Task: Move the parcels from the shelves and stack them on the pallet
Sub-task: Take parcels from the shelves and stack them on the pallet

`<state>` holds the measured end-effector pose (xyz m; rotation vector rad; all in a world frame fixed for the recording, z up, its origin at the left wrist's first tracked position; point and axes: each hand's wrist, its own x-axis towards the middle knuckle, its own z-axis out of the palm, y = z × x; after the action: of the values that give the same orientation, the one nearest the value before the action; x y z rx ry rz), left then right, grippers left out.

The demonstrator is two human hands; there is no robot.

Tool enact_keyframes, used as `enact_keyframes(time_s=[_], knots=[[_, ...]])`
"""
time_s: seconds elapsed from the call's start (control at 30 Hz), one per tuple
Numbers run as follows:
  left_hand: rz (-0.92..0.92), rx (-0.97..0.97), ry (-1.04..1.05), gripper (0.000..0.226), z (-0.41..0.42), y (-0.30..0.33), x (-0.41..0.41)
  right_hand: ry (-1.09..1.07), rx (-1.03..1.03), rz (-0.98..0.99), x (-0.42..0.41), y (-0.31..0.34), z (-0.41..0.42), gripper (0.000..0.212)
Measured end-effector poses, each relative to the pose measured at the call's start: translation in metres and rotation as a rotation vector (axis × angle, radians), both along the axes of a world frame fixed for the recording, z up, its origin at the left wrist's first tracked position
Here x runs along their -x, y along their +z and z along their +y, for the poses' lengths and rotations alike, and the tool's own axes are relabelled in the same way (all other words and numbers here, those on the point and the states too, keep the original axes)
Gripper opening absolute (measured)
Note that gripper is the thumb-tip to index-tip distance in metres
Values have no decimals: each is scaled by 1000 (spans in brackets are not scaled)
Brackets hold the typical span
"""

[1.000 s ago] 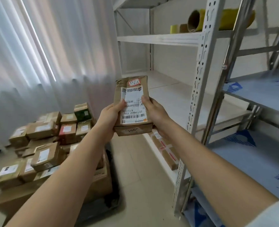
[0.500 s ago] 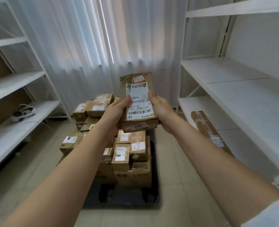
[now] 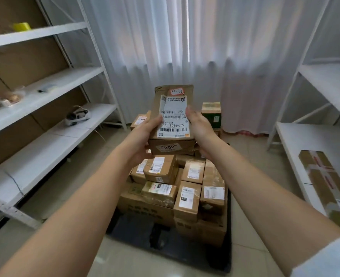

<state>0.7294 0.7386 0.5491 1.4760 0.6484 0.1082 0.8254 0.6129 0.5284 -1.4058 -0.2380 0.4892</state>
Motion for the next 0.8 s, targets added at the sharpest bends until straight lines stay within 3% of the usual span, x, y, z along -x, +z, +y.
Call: enact_keyframes(time_s=[0.4, 0.57, 0.73, 0.8], knots=[[130, 28, -78, 38, 199, -19, -42, -16, 47, 89, -35, -29, 187, 41], [134, 55, -53, 45, 256, -31, -61, 49, 101, 135, -44, -39, 230, 36], [96, 138, 65, 90, 286, -60, -78, 211, 132, 239, -58, -62, 251, 27], [110, 152, 114, 84, 297, -73, -82, 235, 181, 278, -65, -69, 264, 29]])
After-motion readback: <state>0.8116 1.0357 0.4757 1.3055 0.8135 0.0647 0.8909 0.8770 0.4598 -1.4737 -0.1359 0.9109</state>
